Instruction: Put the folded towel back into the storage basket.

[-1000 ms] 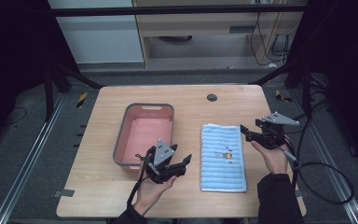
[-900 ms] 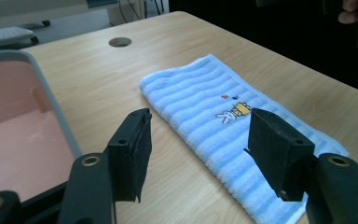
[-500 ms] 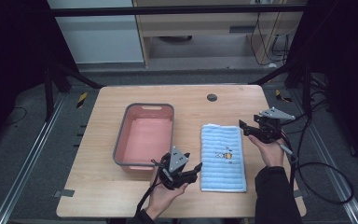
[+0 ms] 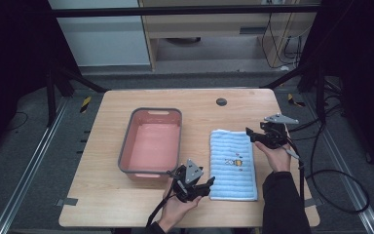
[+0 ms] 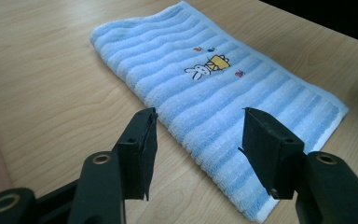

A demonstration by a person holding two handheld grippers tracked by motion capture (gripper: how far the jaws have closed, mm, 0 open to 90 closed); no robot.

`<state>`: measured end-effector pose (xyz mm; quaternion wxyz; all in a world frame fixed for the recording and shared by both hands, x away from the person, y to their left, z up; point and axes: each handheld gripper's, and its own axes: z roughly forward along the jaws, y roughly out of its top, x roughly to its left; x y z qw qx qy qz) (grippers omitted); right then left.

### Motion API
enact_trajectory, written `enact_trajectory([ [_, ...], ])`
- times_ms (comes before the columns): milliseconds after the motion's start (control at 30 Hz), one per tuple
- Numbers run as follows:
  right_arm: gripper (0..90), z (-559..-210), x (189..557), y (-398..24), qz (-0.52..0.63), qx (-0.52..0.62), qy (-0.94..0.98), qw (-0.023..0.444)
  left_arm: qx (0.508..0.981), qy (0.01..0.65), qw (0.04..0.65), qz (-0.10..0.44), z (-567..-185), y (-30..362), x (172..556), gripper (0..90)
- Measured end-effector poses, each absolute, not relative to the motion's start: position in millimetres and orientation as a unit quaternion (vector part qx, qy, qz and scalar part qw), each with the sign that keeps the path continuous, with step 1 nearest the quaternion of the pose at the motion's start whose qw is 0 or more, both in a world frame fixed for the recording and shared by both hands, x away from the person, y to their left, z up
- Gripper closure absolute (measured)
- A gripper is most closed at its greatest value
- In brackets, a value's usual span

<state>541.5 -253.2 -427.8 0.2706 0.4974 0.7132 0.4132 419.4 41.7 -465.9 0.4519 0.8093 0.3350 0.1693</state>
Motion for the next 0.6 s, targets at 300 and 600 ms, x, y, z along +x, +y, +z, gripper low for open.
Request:
enact_trajectory([
  [300,38.9,-449,552,-251,0.397,0.502,0.725,0.254,0.82,0.343,0.431,0.154,-485,34,424,45.0],
  [600,41.4,-467,556,-249,0.385,0.506,0.733,0.241,0.826,0.345,0.422,0.144,-496,27,426,46.7],
])
